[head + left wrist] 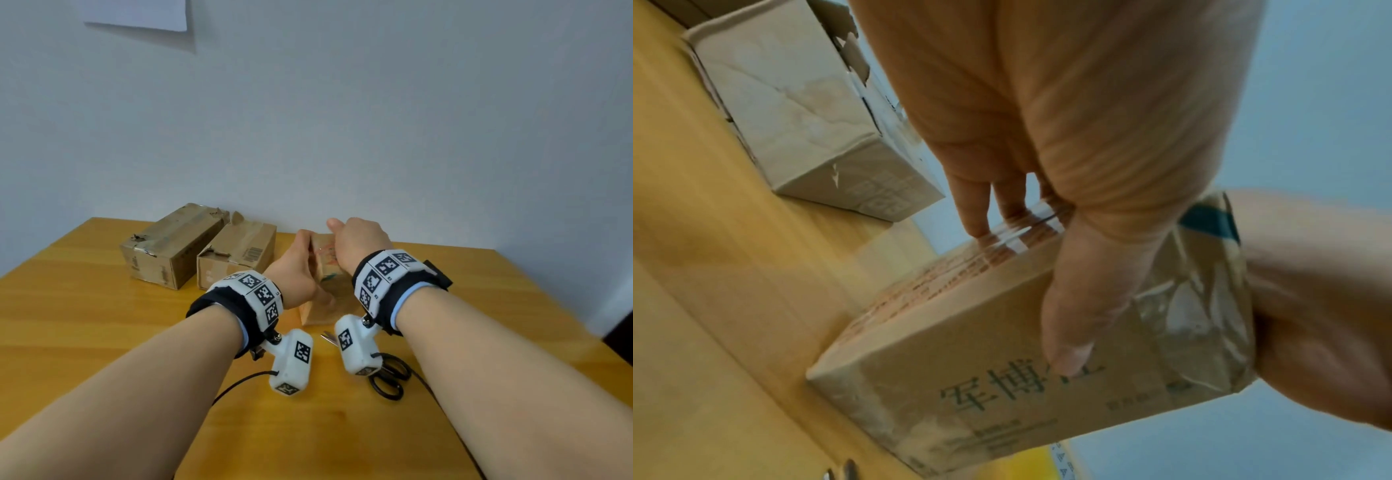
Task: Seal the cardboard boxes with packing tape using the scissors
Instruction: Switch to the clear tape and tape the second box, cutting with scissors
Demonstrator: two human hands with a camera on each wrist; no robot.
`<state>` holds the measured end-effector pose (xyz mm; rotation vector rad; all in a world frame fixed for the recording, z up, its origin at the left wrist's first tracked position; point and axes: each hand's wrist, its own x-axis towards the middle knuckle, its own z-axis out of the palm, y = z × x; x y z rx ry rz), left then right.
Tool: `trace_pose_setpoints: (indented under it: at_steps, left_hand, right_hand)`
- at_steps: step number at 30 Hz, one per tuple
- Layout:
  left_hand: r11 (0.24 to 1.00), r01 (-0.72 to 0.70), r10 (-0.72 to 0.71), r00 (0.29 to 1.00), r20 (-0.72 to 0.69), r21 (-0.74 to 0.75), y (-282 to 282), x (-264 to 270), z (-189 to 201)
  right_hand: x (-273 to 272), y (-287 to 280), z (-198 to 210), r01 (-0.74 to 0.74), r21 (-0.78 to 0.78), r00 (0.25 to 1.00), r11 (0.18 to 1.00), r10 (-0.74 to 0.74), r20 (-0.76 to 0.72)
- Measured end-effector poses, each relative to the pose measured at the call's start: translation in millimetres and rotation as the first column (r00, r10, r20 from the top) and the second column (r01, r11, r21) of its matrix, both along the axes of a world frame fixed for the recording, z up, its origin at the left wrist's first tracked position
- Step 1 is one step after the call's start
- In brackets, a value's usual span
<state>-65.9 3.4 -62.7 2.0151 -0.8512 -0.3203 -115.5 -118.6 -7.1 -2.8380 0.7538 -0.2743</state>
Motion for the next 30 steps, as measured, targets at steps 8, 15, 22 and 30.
trace_pose_setpoints:
  at_steps: [8,15,22,30]
  left_hand:
    - [1.0,0.008,-0.009,1.0,0.018,0.016,-3,-1,-5]
    - [0.979,-0.018,-0.042,0.958,0.283,0.205,-9,-11,16]
    - [0.993,0.042,-0.045,0.999,-0.026,-0.114,7,-3,7]
    - [0.947,0.015,-0.088,0.973,0.214,0.321,0,-16,2]
  right_hand:
    - [2,-23,-12,0.075,0.091,0.978,0.993,-0.091,0.189]
    - [-5,-23,-14,0.027,0.092,0.976,0.995,-0.046,0.215]
    - [-26,-34,-7,-0.094,0.574,0.95,0.814,-0.098,0.295]
    - [-17,-9,-27,-0.119,0.361,0.986,0.925,0.066,0.156]
